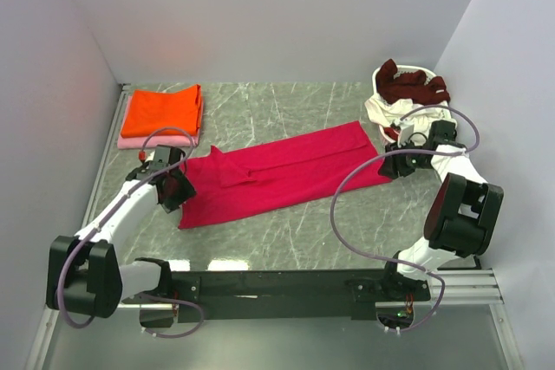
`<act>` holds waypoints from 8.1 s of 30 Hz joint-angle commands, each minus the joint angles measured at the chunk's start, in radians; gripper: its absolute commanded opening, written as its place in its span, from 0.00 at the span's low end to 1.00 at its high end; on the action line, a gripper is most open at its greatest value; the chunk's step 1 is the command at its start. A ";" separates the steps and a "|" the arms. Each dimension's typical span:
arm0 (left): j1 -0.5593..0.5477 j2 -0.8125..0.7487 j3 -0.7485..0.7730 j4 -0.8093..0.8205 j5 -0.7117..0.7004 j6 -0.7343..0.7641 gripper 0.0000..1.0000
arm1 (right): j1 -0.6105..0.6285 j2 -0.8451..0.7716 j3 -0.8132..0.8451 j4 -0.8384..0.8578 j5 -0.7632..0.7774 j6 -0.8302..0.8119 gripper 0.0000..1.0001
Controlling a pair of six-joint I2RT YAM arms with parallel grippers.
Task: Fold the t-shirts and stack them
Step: Fold the tshirt
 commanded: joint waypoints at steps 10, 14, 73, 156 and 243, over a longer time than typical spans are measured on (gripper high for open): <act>0.006 0.089 0.006 -0.079 0.092 -0.038 0.39 | -0.060 0.000 0.049 -0.048 -0.028 -0.020 0.52; 0.006 0.072 -0.003 -0.083 0.147 -0.031 0.10 | -0.075 -0.003 0.055 -0.057 -0.024 -0.028 0.52; 0.026 -0.175 -0.043 -0.143 0.240 -0.045 0.00 | 0.015 0.187 0.127 0.063 0.162 0.147 0.00; -0.003 -0.679 0.008 0.251 -0.189 0.478 0.89 | 1.354 0.339 0.482 0.141 0.578 0.038 0.46; -0.003 -0.749 -0.023 0.280 -0.146 0.479 0.94 | 1.052 0.829 1.169 -0.164 0.102 0.403 0.61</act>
